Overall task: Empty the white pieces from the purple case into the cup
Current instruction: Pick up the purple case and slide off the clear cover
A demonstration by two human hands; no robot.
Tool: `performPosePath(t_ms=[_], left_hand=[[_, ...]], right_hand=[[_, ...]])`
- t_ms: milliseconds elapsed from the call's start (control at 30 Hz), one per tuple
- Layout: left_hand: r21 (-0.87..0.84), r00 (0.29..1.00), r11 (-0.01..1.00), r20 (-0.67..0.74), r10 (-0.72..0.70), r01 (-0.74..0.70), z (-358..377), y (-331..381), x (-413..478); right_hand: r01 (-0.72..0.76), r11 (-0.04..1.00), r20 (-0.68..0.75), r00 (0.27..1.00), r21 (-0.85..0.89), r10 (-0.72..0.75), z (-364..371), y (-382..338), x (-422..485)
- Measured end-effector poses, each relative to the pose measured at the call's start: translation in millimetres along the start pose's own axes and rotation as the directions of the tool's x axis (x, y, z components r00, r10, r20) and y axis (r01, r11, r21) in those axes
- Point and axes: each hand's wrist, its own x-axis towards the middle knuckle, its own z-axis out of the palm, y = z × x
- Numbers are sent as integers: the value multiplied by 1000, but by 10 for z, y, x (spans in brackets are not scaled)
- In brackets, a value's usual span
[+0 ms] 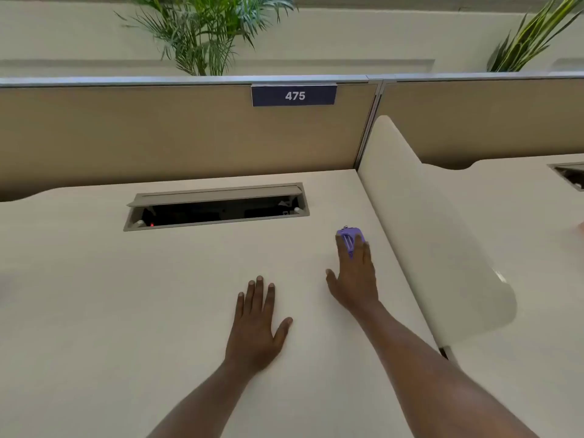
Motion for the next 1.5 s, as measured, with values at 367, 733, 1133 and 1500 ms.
performPosePath(t_ms=[367, 733, 1133, 1500], left_hand=[[32, 1000, 999, -10, 9, -9, 47, -13, 15], [25, 1000, 1000, 7, 3, -4, 31, -22, 25], [-449, 977, 883, -210, 44, -137, -704, 109, -351], [-12, 816, 884, -391, 427, -468, -1652, -278, -927]], right_hand=[[-177, 982, -65, 981, 72, 182, -73, 194, 522], [-315, 542, 50, 893, 779, 447, -39, -175, -7], [-465, -569, 603, 795, 679, 69, -141, -1026, -956], [-613, -507, 610, 767, 606, -200, -136, -1940, -1417]])
